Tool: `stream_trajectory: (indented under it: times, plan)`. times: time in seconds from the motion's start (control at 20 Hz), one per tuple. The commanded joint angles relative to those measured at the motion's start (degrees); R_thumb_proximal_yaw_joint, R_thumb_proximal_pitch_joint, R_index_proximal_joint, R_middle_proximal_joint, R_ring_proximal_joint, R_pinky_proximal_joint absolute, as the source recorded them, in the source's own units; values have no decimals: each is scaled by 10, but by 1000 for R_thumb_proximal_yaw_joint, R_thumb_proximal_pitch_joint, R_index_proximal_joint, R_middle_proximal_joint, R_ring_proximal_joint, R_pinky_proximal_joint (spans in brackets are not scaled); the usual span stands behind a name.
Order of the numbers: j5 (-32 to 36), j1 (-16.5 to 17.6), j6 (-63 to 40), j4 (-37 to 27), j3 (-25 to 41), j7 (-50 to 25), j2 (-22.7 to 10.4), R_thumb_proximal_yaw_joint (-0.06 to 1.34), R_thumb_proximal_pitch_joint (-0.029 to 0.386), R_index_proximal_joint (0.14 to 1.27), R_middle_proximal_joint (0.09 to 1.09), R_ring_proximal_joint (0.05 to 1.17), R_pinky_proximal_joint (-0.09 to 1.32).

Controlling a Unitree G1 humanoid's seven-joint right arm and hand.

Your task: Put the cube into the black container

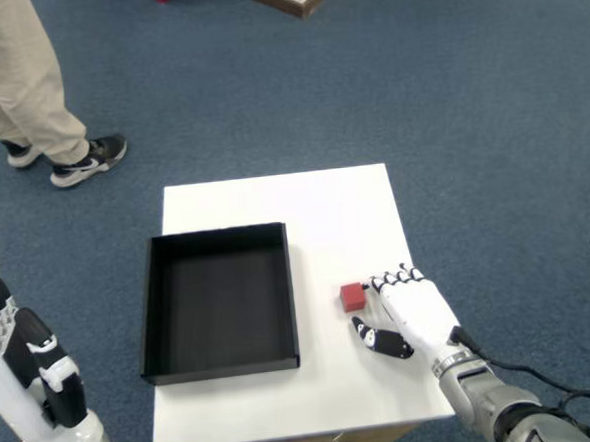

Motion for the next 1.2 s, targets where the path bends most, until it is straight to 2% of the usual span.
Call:
stream_trajectory:
  times: [0.05, 1.2]
  plan:
    - [-2, -26, -5, -8, -5, -30, -6, 553, 157, 401, 296, 261, 102]
    - [-7, -29, -15, -3, -7, -46, 2, 505, 157, 401, 298, 262, 119]
